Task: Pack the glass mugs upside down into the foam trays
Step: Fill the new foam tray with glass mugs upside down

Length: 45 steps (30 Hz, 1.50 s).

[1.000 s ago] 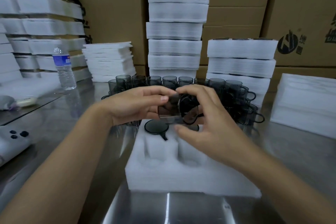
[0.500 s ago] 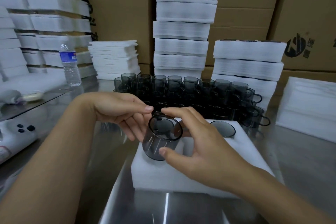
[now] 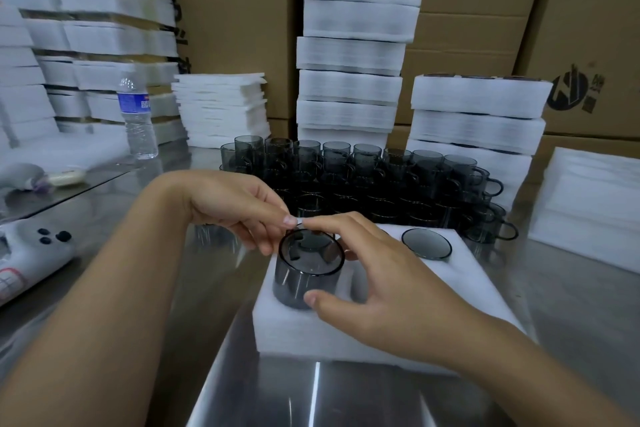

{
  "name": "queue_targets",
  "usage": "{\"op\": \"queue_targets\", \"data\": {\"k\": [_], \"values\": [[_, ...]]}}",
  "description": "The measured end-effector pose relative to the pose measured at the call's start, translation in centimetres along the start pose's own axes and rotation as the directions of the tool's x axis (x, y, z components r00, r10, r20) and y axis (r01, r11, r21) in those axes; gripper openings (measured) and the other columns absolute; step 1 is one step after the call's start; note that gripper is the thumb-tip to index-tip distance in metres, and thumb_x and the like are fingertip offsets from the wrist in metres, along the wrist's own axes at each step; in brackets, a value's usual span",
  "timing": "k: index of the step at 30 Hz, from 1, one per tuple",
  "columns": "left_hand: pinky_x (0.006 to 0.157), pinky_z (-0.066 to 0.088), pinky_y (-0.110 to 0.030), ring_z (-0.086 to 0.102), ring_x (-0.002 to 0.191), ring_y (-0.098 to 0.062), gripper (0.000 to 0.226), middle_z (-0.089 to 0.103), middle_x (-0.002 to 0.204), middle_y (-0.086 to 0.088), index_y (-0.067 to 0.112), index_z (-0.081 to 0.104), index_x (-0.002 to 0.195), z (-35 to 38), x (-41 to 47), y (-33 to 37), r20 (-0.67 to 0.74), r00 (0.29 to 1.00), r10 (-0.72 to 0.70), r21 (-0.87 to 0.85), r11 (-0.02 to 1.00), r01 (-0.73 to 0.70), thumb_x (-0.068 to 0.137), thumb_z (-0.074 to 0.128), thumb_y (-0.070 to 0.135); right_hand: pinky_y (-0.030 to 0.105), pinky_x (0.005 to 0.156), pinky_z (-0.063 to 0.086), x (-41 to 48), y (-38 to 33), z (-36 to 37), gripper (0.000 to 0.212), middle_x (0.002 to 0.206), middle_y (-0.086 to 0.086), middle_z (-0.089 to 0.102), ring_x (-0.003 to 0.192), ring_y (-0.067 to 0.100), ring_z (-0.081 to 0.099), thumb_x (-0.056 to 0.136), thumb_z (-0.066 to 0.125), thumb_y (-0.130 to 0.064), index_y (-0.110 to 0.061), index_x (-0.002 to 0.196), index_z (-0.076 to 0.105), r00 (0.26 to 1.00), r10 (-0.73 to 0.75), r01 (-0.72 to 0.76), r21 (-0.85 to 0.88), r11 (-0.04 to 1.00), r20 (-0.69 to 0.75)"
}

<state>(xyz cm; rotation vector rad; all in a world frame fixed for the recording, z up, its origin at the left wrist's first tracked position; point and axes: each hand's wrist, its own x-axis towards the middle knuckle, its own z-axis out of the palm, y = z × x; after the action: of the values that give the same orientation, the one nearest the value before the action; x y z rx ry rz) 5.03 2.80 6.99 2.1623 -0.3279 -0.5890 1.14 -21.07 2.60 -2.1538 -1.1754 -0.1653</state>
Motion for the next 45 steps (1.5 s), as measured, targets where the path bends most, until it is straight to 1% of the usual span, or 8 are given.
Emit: {"op": "queue_targets", "data": {"k": [3,6,9,15,18,23,30,45], "values": [[0.064,0.051,-0.018,0.065,0.069,-0.006,0.013,0.071,0.074,0.0,0.023,0.074,0.071,0.1,0.3,-0.1,-0.028,0.998,-0.056,0.026,0.998,0.057,0.074,0.074,0.037,0.003,0.091,0.028,0.1,0.2,0.0,0.054,0.118,-0.033,0.041,0.111,-0.017,0.038,0.083,0.064,-0.04,-0.047,0.13,0.038,1.0,0.013,-0.013,-0.013,1.0,0.014],[0.064,0.05,-0.018,0.062,0.064,-0.003,0.016,0.066,0.066,0.005,0.025,0.074,0.069,0.0,0.3,-0.1,-0.036,0.994,-0.107,0.068,0.992,0.11,0.083,0.069,0.019,-0.002,0.089,0.024,0.0,0.1,0.0,0.056,0.125,-0.035,0.04,0.11,-0.022,0.035,0.086,0.062,-0.039,-0.047,0.135,0.035,0.998,0.013,-0.011,-0.021,1.0,0.06],[0.066,0.049,-0.02,0.06,0.064,-0.003,0.018,0.064,0.065,0.006,0.027,0.074,0.068,0.0,0.3,0.0,-0.022,0.989,-0.143,0.098,0.985,0.145,0.082,0.07,0.017,-0.002,0.084,0.026,0.0,0.0,-0.1,0.061,0.133,-0.032,0.039,0.101,-0.025,0.039,0.086,0.063,-0.039,-0.045,0.138,0.033,0.996,0.006,-0.002,-0.04,0.999,0.092],[0.063,0.048,-0.02,0.058,0.061,-0.005,0.014,0.061,0.066,0.002,0.019,0.071,0.076,0.3,0.7,0.1,-0.062,0.981,-0.184,0.128,0.973,0.191,0.087,0.066,0.013,-0.004,0.092,0.022,0.2,0.2,-0.2,0.063,0.131,-0.032,0.044,0.119,-0.016,0.034,0.08,0.068,-0.045,-0.045,0.136,0.04,0.997,0.057,-0.053,-0.062,0.997,0.061],[0.058,0.045,-0.02,0.056,0.06,-0.007,0.008,0.059,0.066,0.004,0.02,0.064,0.078,0.4,0.4,0.2,-0.054,0.987,-0.154,0.099,0.982,0.159,0.082,0.071,0.021,-0.003,0.092,0.023,0.1,0.1,0.0,0.061,0.125,-0.035,0.044,0.117,-0.019,0.033,0.079,0.065,-0.056,-0.044,0.134,0.042,0.994,0.092,-0.093,0.018,0.996,0.056],[0.052,0.041,-0.016,0.052,0.056,-0.004,0.06,0.055,0.06,0.011,0.018,0.051,0.078,0.1,-0.3,0.2,0.06,0.986,-0.155,0.173,0.975,0.142,0.047,0.081,0.059,0.004,0.092,0.029,0.4,0.3,0.1,0.054,0.117,-0.027,0.048,0.113,-0.013,0.04,0.077,0.059,-0.061,-0.04,0.126,0.055,0.984,0.178,-0.175,0.065,0.982,-0.031],[0.055,0.038,-0.019,0.05,0.054,-0.005,0.075,0.055,0.055,0.01,0.021,0.053,0.066,0.2,-0.3,0.5,0.072,0.952,-0.297,0.31,0.914,0.261,0.023,0.081,0.075,0.023,0.107,0.026,0.4,0.1,0.2,0.058,0.121,-0.026,0.047,0.12,-0.006,0.034,0.072,0.059,-0.066,-0.042,0.125,0.054,0.98,0.2,-0.2,-0.017,0.98,0.019],[0.058,0.041,-0.017,0.053,0.057,-0.002,0.051,0.057,0.057,0.015,0.021,0.054,0.073,1.1,0.8,0.8,0.077,0.903,-0.423,0.411,0.839,0.358,0.042,0.073,0.058,0.022,0.105,0.027,0.7,0.1,0.0,0.062,0.116,-0.026,0.047,0.117,-0.004,0.034,0.066,0.069,-0.066,-0.037,0.12,0.062,0.962,0.26,-0.253,-0.094,0.963,0.08]]}}
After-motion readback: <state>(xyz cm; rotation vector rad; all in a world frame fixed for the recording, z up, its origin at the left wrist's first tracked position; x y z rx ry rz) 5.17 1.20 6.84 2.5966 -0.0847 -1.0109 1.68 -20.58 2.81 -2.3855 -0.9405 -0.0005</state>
